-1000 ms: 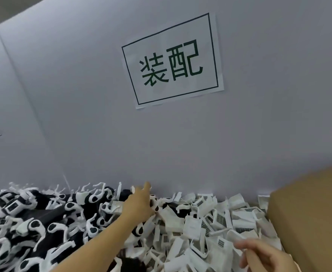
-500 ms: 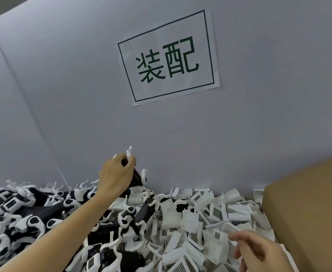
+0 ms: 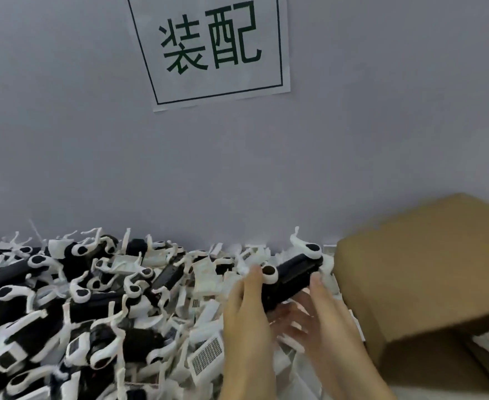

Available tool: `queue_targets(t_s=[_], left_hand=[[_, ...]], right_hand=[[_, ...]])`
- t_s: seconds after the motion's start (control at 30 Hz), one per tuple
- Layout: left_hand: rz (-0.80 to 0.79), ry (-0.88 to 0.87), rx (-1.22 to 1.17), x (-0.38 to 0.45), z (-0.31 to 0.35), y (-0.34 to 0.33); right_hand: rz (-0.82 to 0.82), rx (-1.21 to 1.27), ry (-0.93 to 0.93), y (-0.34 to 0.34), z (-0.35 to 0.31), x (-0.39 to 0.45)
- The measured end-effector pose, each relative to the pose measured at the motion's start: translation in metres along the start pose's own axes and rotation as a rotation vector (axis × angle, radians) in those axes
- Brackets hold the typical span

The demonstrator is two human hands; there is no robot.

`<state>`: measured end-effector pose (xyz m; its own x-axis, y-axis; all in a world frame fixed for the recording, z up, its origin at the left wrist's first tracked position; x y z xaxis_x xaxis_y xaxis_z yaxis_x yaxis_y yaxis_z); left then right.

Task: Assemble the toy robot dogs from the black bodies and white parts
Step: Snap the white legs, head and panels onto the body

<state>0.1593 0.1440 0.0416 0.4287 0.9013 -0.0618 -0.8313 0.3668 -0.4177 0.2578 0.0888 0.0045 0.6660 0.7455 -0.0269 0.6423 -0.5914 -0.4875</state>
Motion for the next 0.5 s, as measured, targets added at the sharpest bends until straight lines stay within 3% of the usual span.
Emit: queue_targets(t_s=[0.17, 0.3, 0.5], left_hand=[[-0.118, 0.056, 0.048, 0.002, -0.033, -0.005], [-0.063, 0.045, 0.069, 0.008, -0.033, 0.002], [-0.066, -0.335, 0.557, 0.018, 0.002, 0.015]], right_hand=[[0.161, 0.023, 0.009, 0.018, -0.007, 0.002], [0.177, -0.032, 0.034, 0.023, -0.007, 0.002], [0.136, -0.341, 0.174, 0.012, -0.013, -0.002]])
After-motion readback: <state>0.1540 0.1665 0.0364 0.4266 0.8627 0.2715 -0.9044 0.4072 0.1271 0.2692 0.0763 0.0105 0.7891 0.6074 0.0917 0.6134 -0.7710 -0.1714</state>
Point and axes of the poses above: each hand's wrist, its own x-axis towards the middle knuckle, its own y-axis out of the back of the hand, z = x × y, the point moved 6 cm from there along x, towards the middle knuckle, and after that the axes turned 1 degree about -x, right-handed, at the moved point
